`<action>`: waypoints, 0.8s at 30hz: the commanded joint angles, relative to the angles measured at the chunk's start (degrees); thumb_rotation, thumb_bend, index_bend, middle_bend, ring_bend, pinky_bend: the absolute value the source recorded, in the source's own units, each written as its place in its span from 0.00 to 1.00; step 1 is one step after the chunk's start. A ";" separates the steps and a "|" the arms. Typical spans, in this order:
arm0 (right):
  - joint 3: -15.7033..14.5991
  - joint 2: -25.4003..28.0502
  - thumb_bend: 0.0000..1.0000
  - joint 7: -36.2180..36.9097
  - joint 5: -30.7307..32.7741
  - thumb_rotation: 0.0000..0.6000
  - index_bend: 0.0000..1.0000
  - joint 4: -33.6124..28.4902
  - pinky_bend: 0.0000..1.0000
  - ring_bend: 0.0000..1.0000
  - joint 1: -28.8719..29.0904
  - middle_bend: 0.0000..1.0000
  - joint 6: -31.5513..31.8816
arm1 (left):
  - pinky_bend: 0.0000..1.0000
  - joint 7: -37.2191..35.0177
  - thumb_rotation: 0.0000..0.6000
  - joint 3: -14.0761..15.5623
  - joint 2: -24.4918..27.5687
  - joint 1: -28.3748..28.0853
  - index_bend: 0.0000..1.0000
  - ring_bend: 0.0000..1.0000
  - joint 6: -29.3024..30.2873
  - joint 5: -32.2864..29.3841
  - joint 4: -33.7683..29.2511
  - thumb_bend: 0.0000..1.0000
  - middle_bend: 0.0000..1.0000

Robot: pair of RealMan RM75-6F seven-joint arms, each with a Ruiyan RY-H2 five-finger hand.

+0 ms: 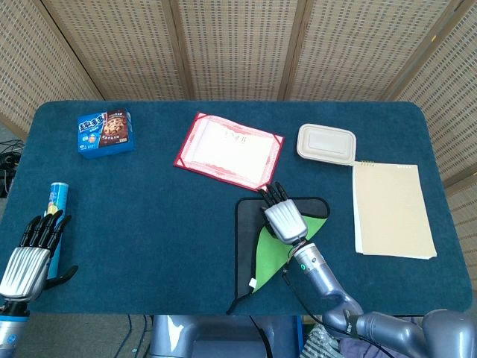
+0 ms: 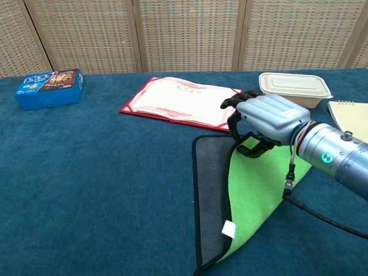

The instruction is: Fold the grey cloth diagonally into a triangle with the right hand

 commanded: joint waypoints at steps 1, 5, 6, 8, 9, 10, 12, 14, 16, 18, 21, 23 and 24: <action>0.40 -0.78 0.54 -0.06 0.66 1.00 0.62 1.15 0.00 0.00 0.90 0.13 -0.49 | 0.00 -0.09 1.00 -0.03 -0.09 -0.12 0.00 0.00 -0.27 -0.24 0.13 0.21 0.00; 1.06 -1.61 0.54 0.09 1.75 1.00 0.62 2.79 0.00 0.00 2.17 0.13 -1.38 | 0.00 -0.09 1.00 -0.06 -0.28 -0.30 0.00 0.00 -0.80 -0.68 0.38 0.21 0.00; 1.25 -1.86 0.54 0.23 2.04 1.00 0.62 3.24 0.00 0.00 2.51 0.13 -1.51 | 0.00 -0.10 1.00 -0.09 -0.34 -0.36 0.00 0.00 -0.94 -0.83 0.44 0.21 0.00; 1.47 -2.23 0.54 0.39 2.42 1.00 0.62 3.98 0.00 0.00 3.07 0.13 -1.72 | 0.00 -0.12 1.00 -0.15 -0.40 -0.45 0.00 0.00 -1.11 -1.03 0.55 0.21 0.00; 1.63 -2.46 0.54 0.45 2.65 1.00 0.62 4.51 0.00 0.00 3.47 0.13 -1.91 | 0.00 -0.12 1.00 -0.21 -0.45 -0.51 0.00 0.00 -1.23 -1.17 0.59 0.21 0.00; 1.69 -2.59 0.54 0.48 2.79 1.00 0.62 4.83 0.00 0.00 3.69 0.13 -2.00 | 0.00 -0.15 1.00 -0.21 -0.46 -0.53 0.00 0.00 -1.33 -1.28 0.64 0.21 0.00; 1.98 -3.01 0.54 0.68 3.20 1.00 0.62 5.65 0.00 0.00 4.36 0.14 -2.21 | 0.00 -0.22 1.00 -0.25 -0.46 -0.58 0.00 0.00 -1.43 -1.47 0.70 0.21 0.00; 2.06 -3.27 0.54 0.80 3.35 1.00 0.62 6.24 0.00 0.00 4.86 0.14 -2.27 | 0.00 -0.30 1.00 -0.31 -0.50 -0.66 0.00 0.00 -1.57 -1.64 0.73 0.21 0.00; 2.12 -3.49 0.54 0.90 3.49 1.00 0.62 6.81 0.00 0.00 5.36 0.14 -2.23 | 0.00 -0.33 1.00 -0.33 -0.51 -0.71 0.00 0.00 -1.66 -1.78 0.81 0.21 0.00; 2.25 -3.62 0.54 1.05 3.70 1.00 0.62 7.13 0.00 0.00 5.85 0.14 -2.23 | 0.00 -0.39 1.00 -0.36 -0.54 -0.77 0.00 0.00 -1.79 -1.95 0.89 0.21 0.00; 2.29 -3.66 0.54 0.99 3.78 1.00 0.62 7.31 0.00 0.00 6.40 0.14 -2.18 | 0.00 -0.38 1.00 -0.41 -0.56 -0.86 0.00 0.00 -1.97 -2.16 0.95 0.21 0.00; 2.25 -3.68 0.54 1.05 3.96 1.00 0.62 7.27 0.00 0.00 6.71 0.14 -2.15 | 0.00 -0.41 1.00 -0.42 -0.57 -0.91 0.00 0.00 -2.02 -2.22 0.97 0.21 0.00; 2.22 -3.70 0.54 1.05 4.06 1.00 0.62 7.24 0.00 0.00 6.85 0.14 -2.13 | 0.00 -0.40 1.00 -0.42 -0.58 -0.93 0.00 0.00 -2.04 -2.24 0.99 0.21 0.00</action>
